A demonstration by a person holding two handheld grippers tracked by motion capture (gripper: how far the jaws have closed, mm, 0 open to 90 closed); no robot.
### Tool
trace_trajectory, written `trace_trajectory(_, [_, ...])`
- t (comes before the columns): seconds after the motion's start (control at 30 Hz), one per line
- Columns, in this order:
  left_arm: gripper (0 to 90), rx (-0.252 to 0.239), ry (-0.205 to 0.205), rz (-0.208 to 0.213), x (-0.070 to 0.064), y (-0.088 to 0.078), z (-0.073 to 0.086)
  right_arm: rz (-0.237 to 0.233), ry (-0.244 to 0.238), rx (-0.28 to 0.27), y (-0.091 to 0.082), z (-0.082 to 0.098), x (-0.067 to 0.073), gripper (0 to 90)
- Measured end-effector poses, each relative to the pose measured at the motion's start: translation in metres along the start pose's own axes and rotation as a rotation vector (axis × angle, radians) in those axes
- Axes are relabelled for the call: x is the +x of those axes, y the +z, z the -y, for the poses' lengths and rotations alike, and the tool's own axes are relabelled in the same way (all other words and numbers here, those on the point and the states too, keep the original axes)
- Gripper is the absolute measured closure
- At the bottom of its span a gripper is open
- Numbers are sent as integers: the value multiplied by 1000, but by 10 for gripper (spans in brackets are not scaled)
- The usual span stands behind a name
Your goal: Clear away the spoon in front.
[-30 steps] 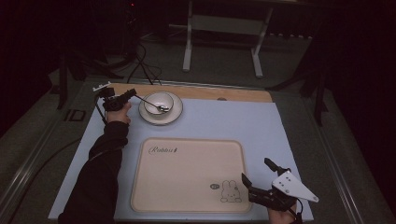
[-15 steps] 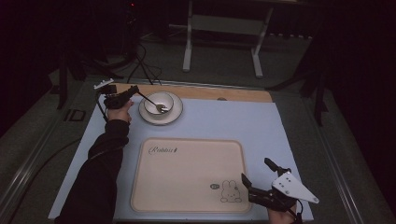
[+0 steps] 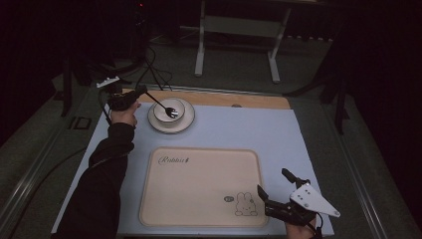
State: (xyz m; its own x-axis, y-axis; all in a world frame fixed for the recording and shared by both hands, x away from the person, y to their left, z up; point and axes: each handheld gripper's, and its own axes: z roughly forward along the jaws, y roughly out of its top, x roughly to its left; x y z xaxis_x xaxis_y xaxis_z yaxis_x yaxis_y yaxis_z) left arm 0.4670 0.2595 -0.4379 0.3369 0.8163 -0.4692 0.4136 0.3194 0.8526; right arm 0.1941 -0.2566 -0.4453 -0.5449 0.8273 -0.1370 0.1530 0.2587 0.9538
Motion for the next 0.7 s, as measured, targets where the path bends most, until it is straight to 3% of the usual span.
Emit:
trace_trajectory(0.43, [900,8,58,33,-21,-33,-41,-2,4,-10,-3,-1,-1,115])
trace_trajectory(0.7, [900,33,85,85,-32,-51,-56,-4,0,-8,-2,-1,0,115])
